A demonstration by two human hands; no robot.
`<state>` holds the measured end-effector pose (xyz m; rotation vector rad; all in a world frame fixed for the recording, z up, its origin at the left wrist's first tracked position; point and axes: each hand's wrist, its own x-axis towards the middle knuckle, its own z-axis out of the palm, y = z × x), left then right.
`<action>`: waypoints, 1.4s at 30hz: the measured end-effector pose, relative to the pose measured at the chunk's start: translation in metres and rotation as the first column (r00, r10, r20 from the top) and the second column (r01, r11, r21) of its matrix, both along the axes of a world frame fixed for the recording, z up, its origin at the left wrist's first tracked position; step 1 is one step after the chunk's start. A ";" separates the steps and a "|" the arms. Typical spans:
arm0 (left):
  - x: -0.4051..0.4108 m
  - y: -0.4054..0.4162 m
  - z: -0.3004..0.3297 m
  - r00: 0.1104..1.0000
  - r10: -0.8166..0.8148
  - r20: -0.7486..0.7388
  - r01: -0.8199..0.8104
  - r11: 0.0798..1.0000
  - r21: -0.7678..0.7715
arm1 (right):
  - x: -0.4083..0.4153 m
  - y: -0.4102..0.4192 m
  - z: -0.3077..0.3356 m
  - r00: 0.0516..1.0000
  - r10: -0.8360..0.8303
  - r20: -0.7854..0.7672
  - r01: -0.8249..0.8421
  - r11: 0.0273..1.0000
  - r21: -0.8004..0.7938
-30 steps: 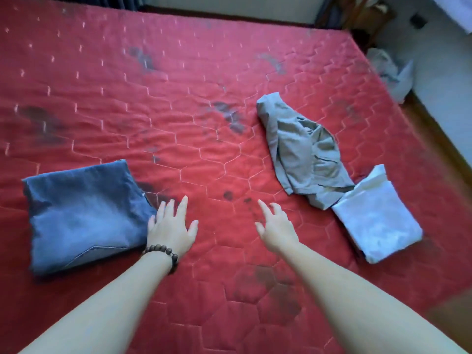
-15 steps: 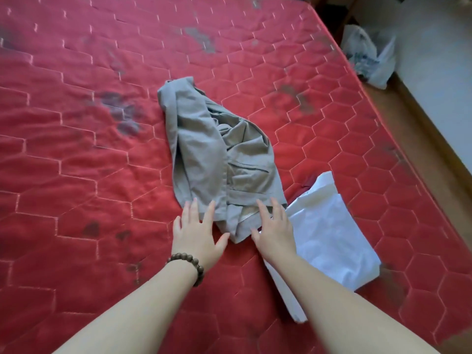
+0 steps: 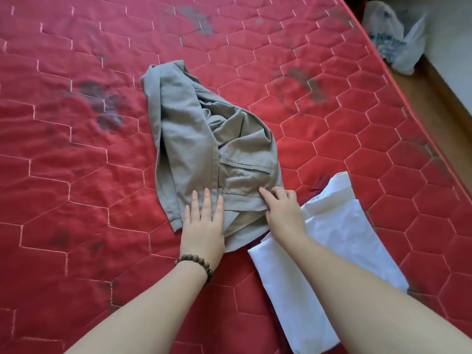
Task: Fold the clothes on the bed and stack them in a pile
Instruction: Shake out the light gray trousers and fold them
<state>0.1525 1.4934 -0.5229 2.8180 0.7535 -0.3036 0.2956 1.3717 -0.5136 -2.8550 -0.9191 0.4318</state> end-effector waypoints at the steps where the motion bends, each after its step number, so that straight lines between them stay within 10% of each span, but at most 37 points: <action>1: -0.001 0.003 0.003 1.000 -0.005 0.027 0.006 1.000 -0.029 | 0.000 0.001 0.003 1.000 -0.020 -0.009 0.020 0.999 0.033; 7: -0.020 0.027 0.050 0.935 0.171 0.311 -0.090 0.962 -0.256 | -0.013 0.021 0.047 0.999 0.003 -0.045 0.003 0.990 0.142; 25: -0.227 0.097 0.418 0.764 0.318 0.561 -0.312 0.944 -0.111 | -0.220 0.058 0.428 0.978 0.033 0.208 -0.137 0.848 0.512; 42: -0.429 0.038 0.742 0.550 0.223 0.805 -0.216 0.969 -0.120 | -0.358 -0.005 0.718 0.952 0.060 0.300 -0.295 0.442 0.847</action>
